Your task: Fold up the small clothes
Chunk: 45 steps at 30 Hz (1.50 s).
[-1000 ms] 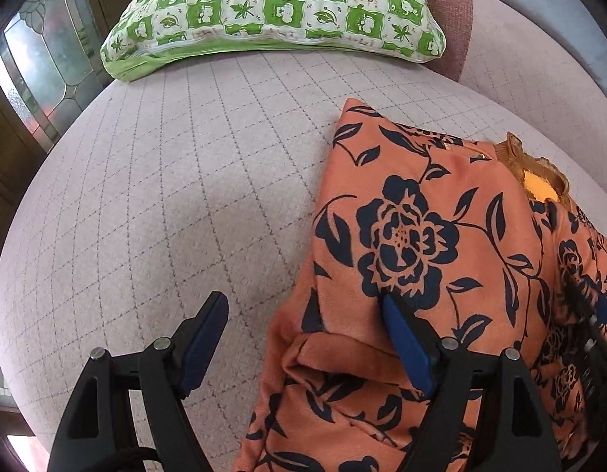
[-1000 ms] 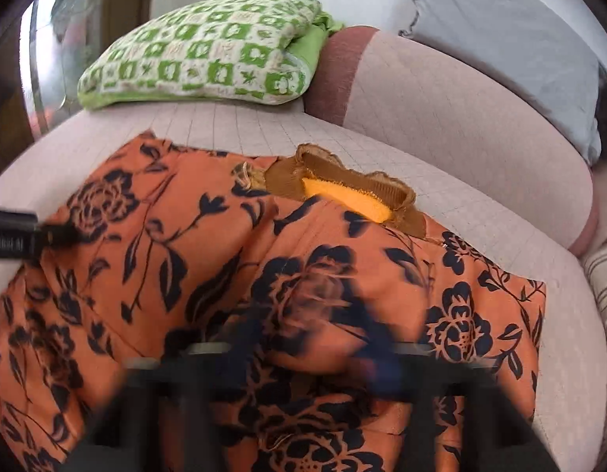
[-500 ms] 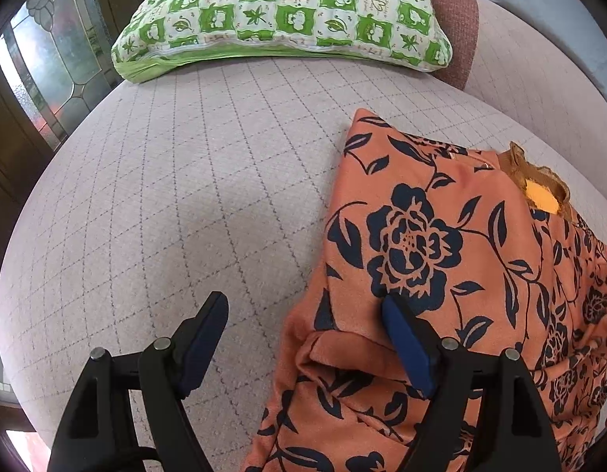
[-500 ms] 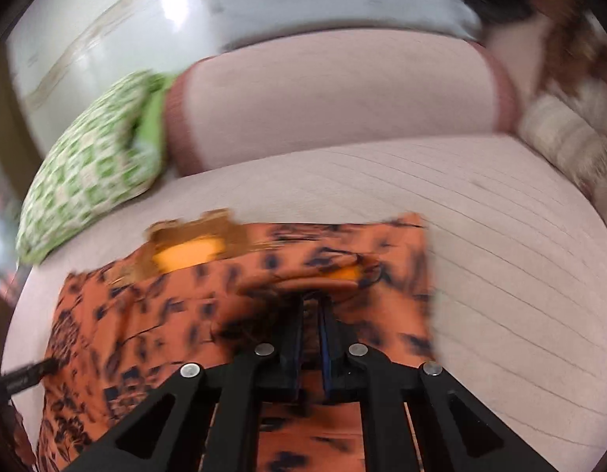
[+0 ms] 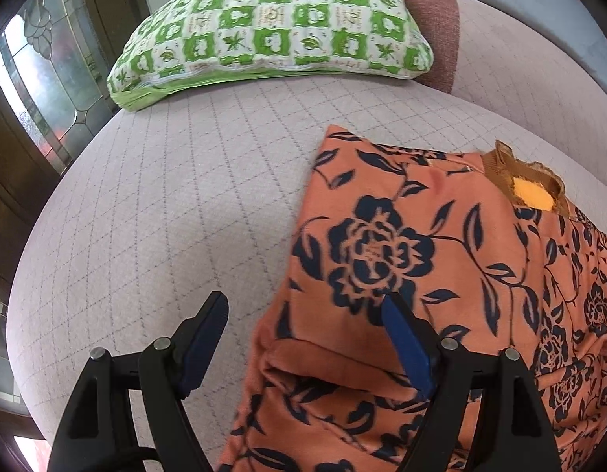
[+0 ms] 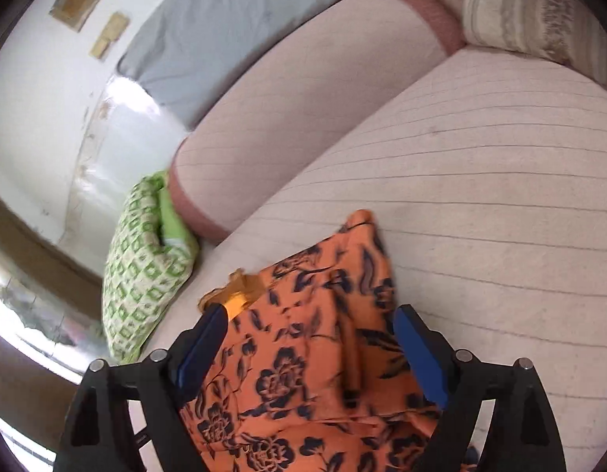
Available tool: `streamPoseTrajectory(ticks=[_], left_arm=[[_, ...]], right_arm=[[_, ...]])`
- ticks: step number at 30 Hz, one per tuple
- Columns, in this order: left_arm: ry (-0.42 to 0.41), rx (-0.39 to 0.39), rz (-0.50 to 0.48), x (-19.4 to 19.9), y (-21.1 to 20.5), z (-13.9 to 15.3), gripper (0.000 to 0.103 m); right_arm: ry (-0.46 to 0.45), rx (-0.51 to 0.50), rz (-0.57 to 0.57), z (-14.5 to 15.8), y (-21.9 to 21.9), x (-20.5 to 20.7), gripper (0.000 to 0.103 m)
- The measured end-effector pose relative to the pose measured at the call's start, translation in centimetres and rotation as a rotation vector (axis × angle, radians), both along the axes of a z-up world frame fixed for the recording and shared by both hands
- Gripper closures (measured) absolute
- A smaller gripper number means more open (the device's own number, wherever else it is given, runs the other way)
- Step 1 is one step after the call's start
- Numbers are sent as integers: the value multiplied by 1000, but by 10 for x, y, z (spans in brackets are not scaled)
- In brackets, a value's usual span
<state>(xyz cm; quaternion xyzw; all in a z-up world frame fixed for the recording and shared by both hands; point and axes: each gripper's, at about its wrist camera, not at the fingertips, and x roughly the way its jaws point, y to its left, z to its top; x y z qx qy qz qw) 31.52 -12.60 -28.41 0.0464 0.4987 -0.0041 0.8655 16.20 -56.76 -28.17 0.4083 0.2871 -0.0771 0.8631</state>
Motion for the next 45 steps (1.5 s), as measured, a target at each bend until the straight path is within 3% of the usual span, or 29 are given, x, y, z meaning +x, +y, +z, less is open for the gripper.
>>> streamPoseTrajectory(ticks=[2,4,6,7,10,15,18,23,26,31,33,35,37,38,40,42,45], left_arm=[[-7,6,-17,-2,-8,0,21],[-20,15,-29,-5,-13,1,21],[-29,22,-45,-7,-18,1,21],[-31,25,-52,-7,-19,1,21],[-30,42,-54,-5,-22,-1,21],[-29,35,-39,-2,-18,-1,21],[-41,43,-42,-3,-19,0,21],[-1,114,-83,1,-28,-18,20],[-21,134,-74,-2,-30,-16,19],[-30,148,-54,-29,-29,-20,19],[-43,154,-40,-42,-29,-19,19],[1,178,-50,-58,-32,-19,19],[38,212,-86,-73,-36,-17,19],[34,233,-100,-85,-36,-9,19],[1,240,-105,-100,-36,11,19],[-47,203,-104,-114,-38,44,19],[-41,-12,-50,-124,-40,79,19]], right_arm=[[25,-37,57,-1,11,11,40],[109,-76,103,-13,23,35,60],[204,-123,132,-30,35,52,66],[251,-148,145,-39,42,60,75],[274,-256,172,-35,61,66,98],[177,-381,110,-2,72,56,98],[181,-414,27,-1,62,54,98],[285,-296,63,-48,39,72,91],[290,-236,58,-37,34,69,89],[179,-160,14,-11,28,32,87],[201,-129,83,-22,35,32,87],[310,-142,189,-47,49,40,86],[280,-183,159,-41,54,31,87],[310,-180,150,-30,57,26,87],[284,-173,130,-12,62,8,87],[227,-191,111,7,66,-20,87],[134,-162,98,34,73,-77,87]])
